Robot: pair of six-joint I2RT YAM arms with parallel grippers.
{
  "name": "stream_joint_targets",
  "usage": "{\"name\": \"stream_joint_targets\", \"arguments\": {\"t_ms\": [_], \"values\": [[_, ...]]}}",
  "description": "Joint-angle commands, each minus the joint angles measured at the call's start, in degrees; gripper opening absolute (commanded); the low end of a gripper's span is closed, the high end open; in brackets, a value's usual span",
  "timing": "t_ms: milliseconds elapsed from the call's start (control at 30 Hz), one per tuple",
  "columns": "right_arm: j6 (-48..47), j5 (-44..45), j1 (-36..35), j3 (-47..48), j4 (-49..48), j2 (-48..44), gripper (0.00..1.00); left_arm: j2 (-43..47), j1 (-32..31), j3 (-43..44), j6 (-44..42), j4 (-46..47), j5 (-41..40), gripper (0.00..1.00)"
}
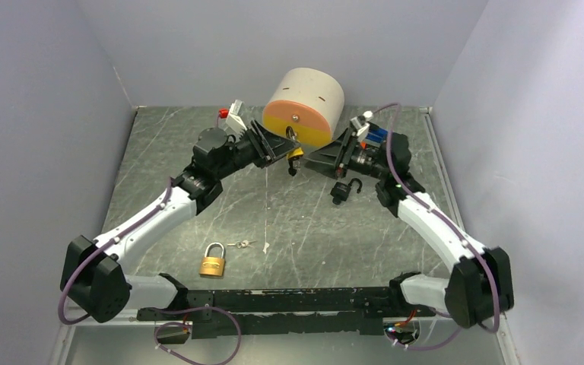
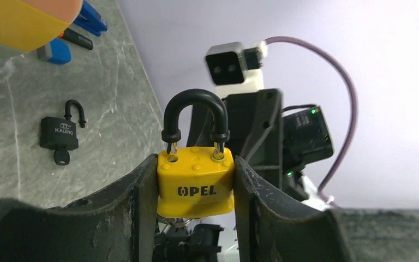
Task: Unlock with the key
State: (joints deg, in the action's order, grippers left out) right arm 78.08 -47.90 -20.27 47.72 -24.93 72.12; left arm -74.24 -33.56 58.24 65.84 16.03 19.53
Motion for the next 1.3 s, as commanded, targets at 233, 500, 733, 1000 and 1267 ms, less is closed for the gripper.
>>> {"name": "stream_joint_targets", "arguments": {"t_ms": [233,500,733,1000,1267], "values": [[-32.57,6.78,4.5,8.03,21.87,-19.71,0.54,-0.41,-0.82,7.07,-6.98,25.89,35.48,0.03],[-31.24,-1.55,4.45,12.82,12.21,-19.73,0.53,-3.94,-2.08,11.21,-0.49,33.44,42.83,0.02],[-22.35,-6.35,4.36,12.05,-0.69,-17.58,0.54,-6.18,-4.61,14.27,-3.57,29.31,45.25,0.02],[-21.99,-9.43,2.99,11.21,-5.2,-18.66,0.56,-7.31,-6.55,15.86,-3.64,29.89,43.85,0.03],[-19.25,-12.01,1.9,8.02,-13.39,-18.95,0.48,-8.59,-7.13,16.32,1.06,36.82,43.97,0.03]]}}
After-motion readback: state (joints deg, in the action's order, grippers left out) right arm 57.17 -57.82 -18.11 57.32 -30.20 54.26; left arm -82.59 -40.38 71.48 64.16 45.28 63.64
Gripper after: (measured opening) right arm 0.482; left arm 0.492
